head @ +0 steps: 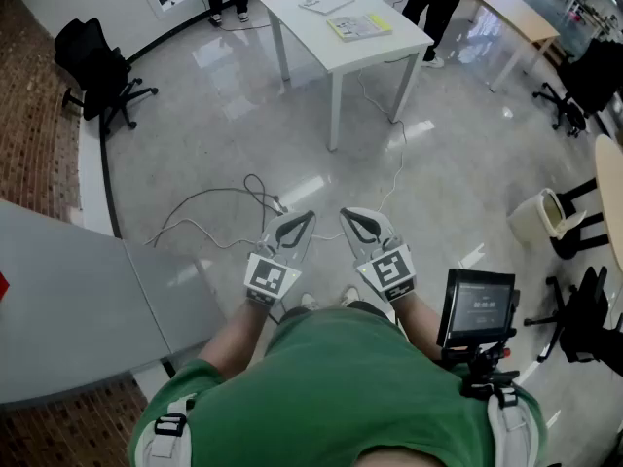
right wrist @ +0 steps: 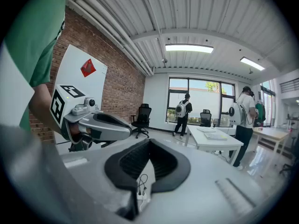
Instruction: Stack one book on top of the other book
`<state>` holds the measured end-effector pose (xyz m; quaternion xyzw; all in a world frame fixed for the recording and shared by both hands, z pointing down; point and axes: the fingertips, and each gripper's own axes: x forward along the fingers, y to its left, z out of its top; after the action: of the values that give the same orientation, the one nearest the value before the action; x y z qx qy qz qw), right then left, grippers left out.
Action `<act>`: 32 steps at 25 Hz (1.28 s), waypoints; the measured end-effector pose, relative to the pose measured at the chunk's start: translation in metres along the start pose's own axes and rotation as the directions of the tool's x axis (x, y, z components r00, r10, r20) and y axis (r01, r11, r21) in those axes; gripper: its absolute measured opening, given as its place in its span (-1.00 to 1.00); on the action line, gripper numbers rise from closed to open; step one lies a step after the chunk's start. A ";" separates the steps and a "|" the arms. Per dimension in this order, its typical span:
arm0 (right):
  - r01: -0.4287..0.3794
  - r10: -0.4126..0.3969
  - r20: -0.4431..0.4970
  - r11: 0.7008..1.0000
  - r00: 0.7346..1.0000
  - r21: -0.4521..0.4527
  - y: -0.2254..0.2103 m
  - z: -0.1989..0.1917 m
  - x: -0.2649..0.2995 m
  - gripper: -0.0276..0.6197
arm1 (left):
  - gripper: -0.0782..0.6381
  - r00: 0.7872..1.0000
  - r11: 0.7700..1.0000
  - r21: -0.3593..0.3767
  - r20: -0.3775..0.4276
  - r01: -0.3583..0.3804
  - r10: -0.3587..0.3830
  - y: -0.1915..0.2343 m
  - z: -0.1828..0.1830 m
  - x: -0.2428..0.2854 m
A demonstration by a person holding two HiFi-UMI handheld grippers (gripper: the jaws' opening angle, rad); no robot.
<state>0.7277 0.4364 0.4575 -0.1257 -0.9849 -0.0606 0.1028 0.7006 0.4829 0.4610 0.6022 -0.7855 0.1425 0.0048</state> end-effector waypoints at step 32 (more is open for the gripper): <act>-0.128 0.044 0.208 0.903 0.977 0.410 -0.043 0.005 -0.001 -0.91 | -0.79 0.984 0.891 -0.439 0.066 -0.118 0.163 0.012 0.014 0.032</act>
<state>0.7159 0.3953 0.4482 -0.1495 -0.9734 0.1703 0.0338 0.6825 0.4527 0.4509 0.5341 -0.8382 -0.0662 0.0887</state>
